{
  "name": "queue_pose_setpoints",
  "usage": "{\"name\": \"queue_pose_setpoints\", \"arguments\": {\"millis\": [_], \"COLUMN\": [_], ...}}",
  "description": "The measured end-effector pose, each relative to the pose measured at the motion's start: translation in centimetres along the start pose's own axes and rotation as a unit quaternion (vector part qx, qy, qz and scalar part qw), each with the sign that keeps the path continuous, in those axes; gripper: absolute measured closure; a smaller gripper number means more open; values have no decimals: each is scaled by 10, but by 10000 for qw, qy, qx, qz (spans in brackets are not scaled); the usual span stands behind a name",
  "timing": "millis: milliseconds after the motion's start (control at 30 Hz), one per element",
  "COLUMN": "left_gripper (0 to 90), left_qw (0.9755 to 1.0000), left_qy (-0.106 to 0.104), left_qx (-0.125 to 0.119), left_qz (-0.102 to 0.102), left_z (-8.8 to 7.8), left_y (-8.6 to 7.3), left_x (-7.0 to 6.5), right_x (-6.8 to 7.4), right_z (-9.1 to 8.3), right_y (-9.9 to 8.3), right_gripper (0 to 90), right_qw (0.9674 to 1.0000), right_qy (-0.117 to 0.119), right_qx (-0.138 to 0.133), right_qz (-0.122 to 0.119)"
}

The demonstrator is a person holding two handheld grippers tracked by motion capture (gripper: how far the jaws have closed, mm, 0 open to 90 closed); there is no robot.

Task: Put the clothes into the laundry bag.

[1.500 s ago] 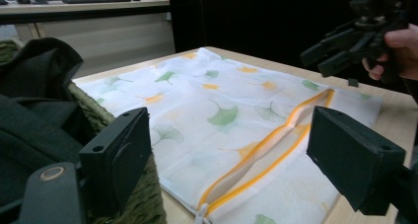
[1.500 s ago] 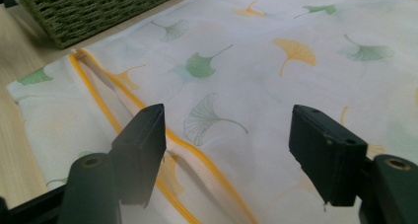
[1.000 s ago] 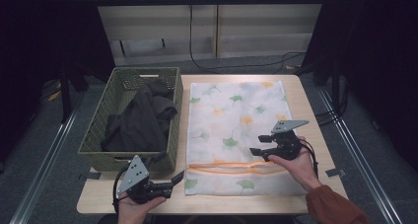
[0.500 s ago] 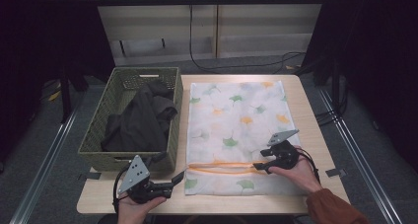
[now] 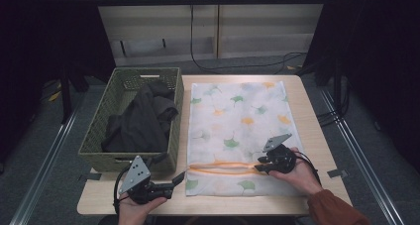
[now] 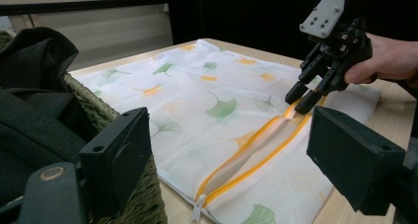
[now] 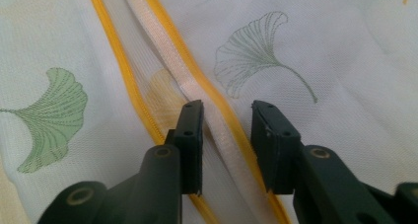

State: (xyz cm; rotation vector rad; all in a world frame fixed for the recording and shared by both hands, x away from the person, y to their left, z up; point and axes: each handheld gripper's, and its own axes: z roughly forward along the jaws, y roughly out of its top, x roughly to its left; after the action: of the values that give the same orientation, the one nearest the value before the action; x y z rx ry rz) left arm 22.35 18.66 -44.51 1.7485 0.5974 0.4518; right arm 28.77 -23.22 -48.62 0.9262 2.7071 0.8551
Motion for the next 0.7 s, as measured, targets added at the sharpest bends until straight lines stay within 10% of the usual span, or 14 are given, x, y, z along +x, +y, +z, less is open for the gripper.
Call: {"name": "queue_pose_setpoints", "arguments": {"millis": [700], "left_gripper": [165], "left_qw": [10000], "left_qy": [27], "left_qx": [67], "left_qz": [10], "left_z": [0], "left_y": [0], "left_x": [0], "right_x": [-10], "right_z": [-4], "right_y": [-2], "right_gripper": [882], "right_qw": [9982], "right_qy": [52], "right_qx": [-365], "right_qz": [464]}}
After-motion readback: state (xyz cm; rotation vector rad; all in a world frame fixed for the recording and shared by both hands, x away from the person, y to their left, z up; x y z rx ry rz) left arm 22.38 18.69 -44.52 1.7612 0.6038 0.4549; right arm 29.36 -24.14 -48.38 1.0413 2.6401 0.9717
